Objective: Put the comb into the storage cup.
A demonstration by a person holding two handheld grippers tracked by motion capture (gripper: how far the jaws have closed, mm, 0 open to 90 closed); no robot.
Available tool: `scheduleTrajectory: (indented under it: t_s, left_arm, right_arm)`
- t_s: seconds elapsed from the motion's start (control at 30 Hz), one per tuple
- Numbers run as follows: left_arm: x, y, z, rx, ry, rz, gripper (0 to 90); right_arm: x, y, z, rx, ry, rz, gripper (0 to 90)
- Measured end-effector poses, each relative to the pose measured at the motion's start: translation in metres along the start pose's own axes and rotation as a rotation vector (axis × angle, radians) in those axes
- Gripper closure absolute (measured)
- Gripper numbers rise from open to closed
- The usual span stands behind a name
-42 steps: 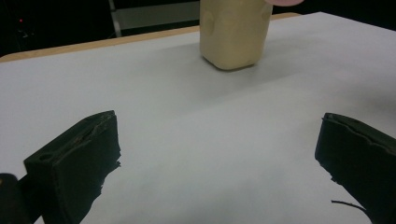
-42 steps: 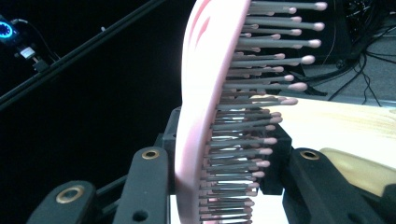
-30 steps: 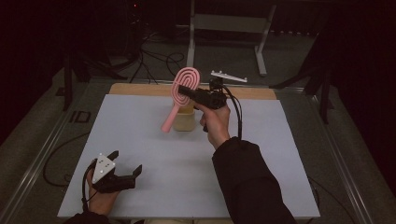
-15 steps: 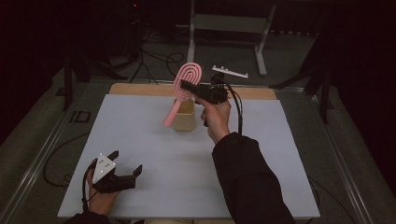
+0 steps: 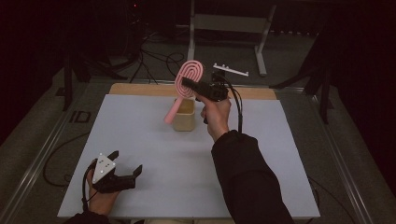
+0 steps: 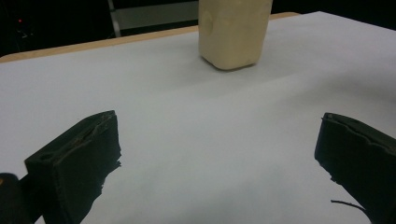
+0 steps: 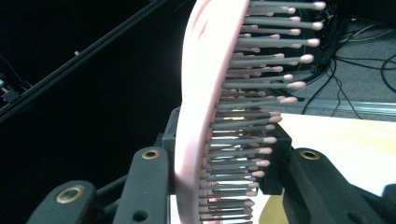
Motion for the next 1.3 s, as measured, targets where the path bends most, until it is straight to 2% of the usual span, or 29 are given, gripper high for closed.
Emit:
scheduleTrajectory:
  t_s: [0.33,0.73,1.0,1.3]
  left_arm:
    - [0.0,0.0,0.0,0.002,-0.002,0.001,0.7]
    - [0.0,0.0,0.0,0.005,-0.004,0.002,0.7]
    - [0.0,0.0,0.001,0.008,-0.004,0.003,0.7]
    - [0.0,0.0,0.001,0.008,-0.005,0.001,0.7]
  right_arm:
    - [0.004,0.004,-0.004,0.007,-0.018,-0.015,63.7]
    - [0.005,0.008,-0.008,0.013,-0.043,-0.007,63.7]
    - [0.013,0.008,-0.013,0.019,-0.085,-0.008,63.8]
    - [0.017,0.011,-0.013,0.037,-0.096,-0.027,63.7]
Point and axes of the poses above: each handheld gripper's, and its own axes: z roughly backward along the jaws, y roughly out of its top, x roughly to its right, the point moved 2 cm from there along -z, roughly forward along the jaws, and after that the axes turned 9 degrees about -y, right-handed, at the moved point
